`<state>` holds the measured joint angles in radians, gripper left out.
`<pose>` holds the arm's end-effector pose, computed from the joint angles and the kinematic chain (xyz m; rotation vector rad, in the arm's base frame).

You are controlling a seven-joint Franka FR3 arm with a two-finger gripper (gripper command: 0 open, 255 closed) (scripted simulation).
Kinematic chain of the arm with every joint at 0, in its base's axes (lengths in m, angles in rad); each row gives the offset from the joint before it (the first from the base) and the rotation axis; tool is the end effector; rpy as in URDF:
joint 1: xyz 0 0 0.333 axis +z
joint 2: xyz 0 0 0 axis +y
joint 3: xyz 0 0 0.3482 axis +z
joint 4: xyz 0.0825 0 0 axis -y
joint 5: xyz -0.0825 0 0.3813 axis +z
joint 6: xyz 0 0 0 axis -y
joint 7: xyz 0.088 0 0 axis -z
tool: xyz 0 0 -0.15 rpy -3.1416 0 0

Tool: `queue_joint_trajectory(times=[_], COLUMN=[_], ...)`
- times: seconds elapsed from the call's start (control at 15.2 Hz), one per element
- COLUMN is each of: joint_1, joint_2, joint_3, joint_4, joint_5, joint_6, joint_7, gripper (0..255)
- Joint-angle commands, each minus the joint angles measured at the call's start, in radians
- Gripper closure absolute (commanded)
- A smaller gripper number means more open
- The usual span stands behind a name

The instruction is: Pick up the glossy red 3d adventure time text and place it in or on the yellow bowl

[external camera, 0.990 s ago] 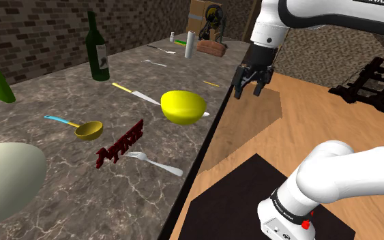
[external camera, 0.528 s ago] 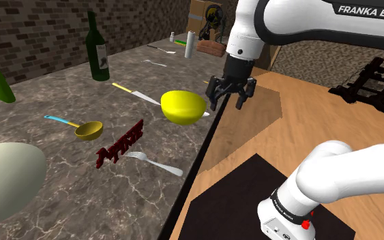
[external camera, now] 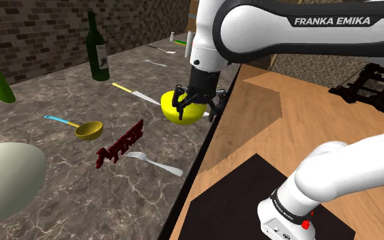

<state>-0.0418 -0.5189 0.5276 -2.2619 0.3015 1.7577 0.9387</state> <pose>0.3217 0.2405 0.5102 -3.0000 0.8950 0.0872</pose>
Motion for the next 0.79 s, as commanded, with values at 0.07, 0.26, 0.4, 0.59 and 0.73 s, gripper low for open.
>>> queue_joint_trajectory(times=[0.07, 0.26, 0.4, 0.59, 0.73], joint_1=[-0.030, -0.066, -0.089, -0.108, -0.095], joint_2=[0.100, 0.217, 0.308, 0.468, 0.587], joint_3=[0.090, 0.179, 0.238, 0.314, 0.340], joint_4=[0.060, 0.131, 0.185, 0.279, 0.351], joint_5=[-0.008, -0.049, -0.099, -0.214, -0.312], joint_6=[0.057, 0.111, 0.143, 0.180, 0.191], joint_7=[0.150, 0.305, 0.418, 0.604, 0.735], gripper=[0, 0, 0, 0, 0])
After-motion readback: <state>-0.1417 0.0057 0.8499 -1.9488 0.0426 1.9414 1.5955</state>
